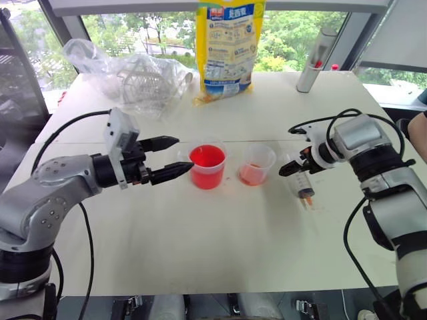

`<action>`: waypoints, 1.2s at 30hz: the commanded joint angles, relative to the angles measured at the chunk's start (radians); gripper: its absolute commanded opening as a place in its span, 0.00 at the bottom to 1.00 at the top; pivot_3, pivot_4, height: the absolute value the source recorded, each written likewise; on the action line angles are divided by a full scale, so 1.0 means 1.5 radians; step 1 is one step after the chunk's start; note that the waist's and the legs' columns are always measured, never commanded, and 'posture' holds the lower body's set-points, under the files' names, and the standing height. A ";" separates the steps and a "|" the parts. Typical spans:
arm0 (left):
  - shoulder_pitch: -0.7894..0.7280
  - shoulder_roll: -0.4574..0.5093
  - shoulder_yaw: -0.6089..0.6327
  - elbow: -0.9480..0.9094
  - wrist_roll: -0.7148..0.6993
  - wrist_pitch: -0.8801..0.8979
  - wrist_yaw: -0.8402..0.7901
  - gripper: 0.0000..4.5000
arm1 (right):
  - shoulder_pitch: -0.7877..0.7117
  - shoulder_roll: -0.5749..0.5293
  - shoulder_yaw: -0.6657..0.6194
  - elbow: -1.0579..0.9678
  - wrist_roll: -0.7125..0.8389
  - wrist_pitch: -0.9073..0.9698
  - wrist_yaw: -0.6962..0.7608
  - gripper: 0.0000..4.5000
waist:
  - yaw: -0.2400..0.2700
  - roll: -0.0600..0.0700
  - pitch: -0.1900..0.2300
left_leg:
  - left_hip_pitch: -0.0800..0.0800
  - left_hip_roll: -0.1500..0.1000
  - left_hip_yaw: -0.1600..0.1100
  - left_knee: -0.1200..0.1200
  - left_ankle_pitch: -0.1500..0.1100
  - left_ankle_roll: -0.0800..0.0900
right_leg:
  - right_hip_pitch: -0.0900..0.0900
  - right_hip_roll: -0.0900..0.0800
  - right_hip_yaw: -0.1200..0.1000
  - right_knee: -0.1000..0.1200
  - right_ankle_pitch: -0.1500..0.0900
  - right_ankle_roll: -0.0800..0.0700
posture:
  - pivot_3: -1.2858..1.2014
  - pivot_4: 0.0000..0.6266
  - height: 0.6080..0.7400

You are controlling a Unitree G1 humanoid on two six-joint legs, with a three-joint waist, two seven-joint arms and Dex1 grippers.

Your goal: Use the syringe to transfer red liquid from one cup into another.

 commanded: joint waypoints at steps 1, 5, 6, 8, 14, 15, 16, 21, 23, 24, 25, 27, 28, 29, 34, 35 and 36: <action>-0.010 0.006 0.017 -0.019 -0.005 -0.011 0.003 0.88 | -0.013 0.005 -0.007 0.009 -0.013 -0.003 0.005 0.99 | 0.000 0.000 0.000 | 0.000 0.000 0.000 0.000 0.000 0.000 | 0.000 0.000 0.000 0.000 0.000 0.000 | 0.52 0.24 1.00; -0.013 0.005 0.013 -0.016 -0.003 -0.012 0.004 0.88 | -0.007 0.008 -0.008 0.006 -0.020 -0.003 0.009 0.73 | 0.000 0.000 0.000 | 0.000 0.000 0.000 0.000 0.000 0.000 | 0.000 0.000 0.000 0.000 0.000 0.000 | 0.52 0.24 1.00; -0.016 0.004 0.011 -0.013 -0.001 -0.013 0.004 0.88 | -0.005 0.005 -0.011 0.001 -0.019 0.003 0.010 0.58 | 0.000 0.000 0.000 | 0.000 0.000 0.000 0.000 0.000 0.000 | 0.000 0.000 0.000 0.000 0.000 0.000 | 0.52 0.24 1.00; -0.021 0.002 0.007 -0.007 0.002 -0.015 0.002 0.88 | 0.000 0.002 -0.018 -0.008 -0.019 0.013 0.008 0.37 | 0.000 0.000 0.000 | 0.000 0.000 0.000 0.000 0.000 0.000 | 0.000 0.000 0.000 0.000 0.000 0.000 | 0.52 0.24 1.00; -0.053 -0.003 -0.016 0.023 0.020 -0.027 -0.018 0.88 | 0.019 -0.020 -0.063 -0.058 -0.011 0.055 -0.014 0.31 | 0.001 0.000 0.000 | 0.000 0.000 0.000 0.000 0.000 0.000 | 0.000 0.000 0.000 0.000 0.000 0.000 | 0.52 0.24 1.00; -0.059 -0.003 -0.019 0.028 0.024 -0.030 -0.022 0.88 | 0.020 -0.027 -0.078 -0.071 -0.009 0.065 -0.021 0.31 | 0.001 0.000 0.000 | 0.000 0.000 0.000 0.000 0.000 0.000 | 0.000 0.000 0.000 0.000 0.000 0.000 | 0.52 0.24 1.00; -0.064 -0.003 -0.021 0.034 0.027 -0.032 -0.026 0.88 | 0.021 -0.034 -0.093 -0.088 -0.005 0.074 -0.026 0.31 | 0.001 0.000 0.000 | 0.000 0.000 0.000 0.000 0.000 0.000 | 0.000 0.000 0.000 0.000 0.000 0.000 | 0.52 0.24 1.00; -0.106 -0.003 -0.021 0.074 0.038 -0.042 -0.046 0.88 | 0.055 -0.100 -0.182 -0.258 -0.006 0.010 -0.066 0.31 | 0.002 0.001 0.000 | -0.001 0.000 0.000 0.000 0.000 0.000 | -0.001 0.000 0.000 0.000 0.000 0.000 | 0.52 0.24 1.00; -0.130 -0.004 -0.019 0.096 0.040 -0.045 -0.054 0.88 | 0.078 -0.112 -0.231 -0.336 -0.007 -0.065 -0.087 0.31 | 0.002 0.001 0.000 | -0.001 -0.001 0.000 0.000 0.000 0.000 | -0.001 0.000 -0.001 0.000 0.000 0.000 | 0.52 0.24 1.00; -0.143 -0.005 -0.018 0.108 0.042 -0.048 -0.059 0.88 | 0.084 -0.102 -0.271 -0.367 0.004 -0.105 -0.099 0.31 | 0.001 0.001 0.000 | -0.001 -0.001 -0.001 0.000 0.000 0.000 | -0.001 0.000 -0.001 0.000 0.000 0.000 | 0.52 0.24 1.00; -0.157 -0.005 -0.018 0.121 0.042 -0.051 -0.065 0.88 | 0.089 -0.083 -0.312 -0.398 0.017 -0.161 -0.113 0.31 | -0.001 0.001 0.000 | -0.001 -0.001 0.000 0.000 0.000 0.000 | -0.001 0.001 -0.001 0.000 0.000 0.000 | 0.52 0.24 1.00; -0.183 -0.004 -0.019 0.145 0.045 -0.055 -0.077 0.88 | 0.096 -0.049 -0.364 -0.443 0.034 -0.249 -0.130 0.31 | -0.005 0.001 0.000 | -0.001 0.000 0.000 0.000 0.000 0.000 | -0.001 0.002 -0.001 0.000 0.000 0.001 | 0.52 0.24 1.00; -0.195 -0.004 -0.020 0.155 0.048 -0.057 -0.083 0.88 | 0.095 -0.030 -0.382 -0.460 0.046 -0.267 -0.136 0.31 | -0.006 0.001 0.000 | 0.000 0.000 0.000 0.000 0.000 0.000 | -0.001 0.003 -0.001 0.000 0.000 0.001 | 0.52 0.24 1.00; -0.209 -0.003 -0.023 0.167 0.052 -0.060 -0.090 0.88 | 0.093 -0.001 -0.404 -0.481 0.069 -0.289 -0.139 0.31 | -0.006 0.001 0.000 | 0.000 0.000 0.000 0.000 0.000 0.000 | -0.001 0.003 -0.001 0.001 0.000 0.001 | 0.52 0.24 1.00; -0.297 0.008 -0.037 0.229 0.069 -0.071 -0.143 0.88 | 0.125 0.186 -0.420 -0.581 0.193 -0.437 -0.106 0.31 | -0.009 0.001 0.000 | 0.000 0.001 0.000 0.000 0.000 0.000 | -0.001 0.003 -0.001 0.004 0.000 0.001 | 0.52 0.24 1.00; -0.306 0.009 -0.038 0.235 0.072 -0.070 -0.150 0.88 | 0.129 0.207 -0.414 -0.583 0.201 -0.451 -0.104 0.31 | -0.009 0.001 0.000 | 0.000 0.001 -0.001 0.000 0.000 0.000 | -0.001 0.003 -0.001 0.004 0.000 0.001 | 0.52 0.24 1.00; -0.314 0.010 -0.038 0.240 0.073 -0.068 -0.155 0.88 | 0.131 0.230 -0.412 -0.581 0.212 -0.457 -0.108 0.31 | -0.008 0.001 0.000 | 0.000 0.001 -0.001 0.000 0.000 0.000 | -0.001 0.003 -0.001 0.004 0.000 0.001 | 0.52 0.24 1.00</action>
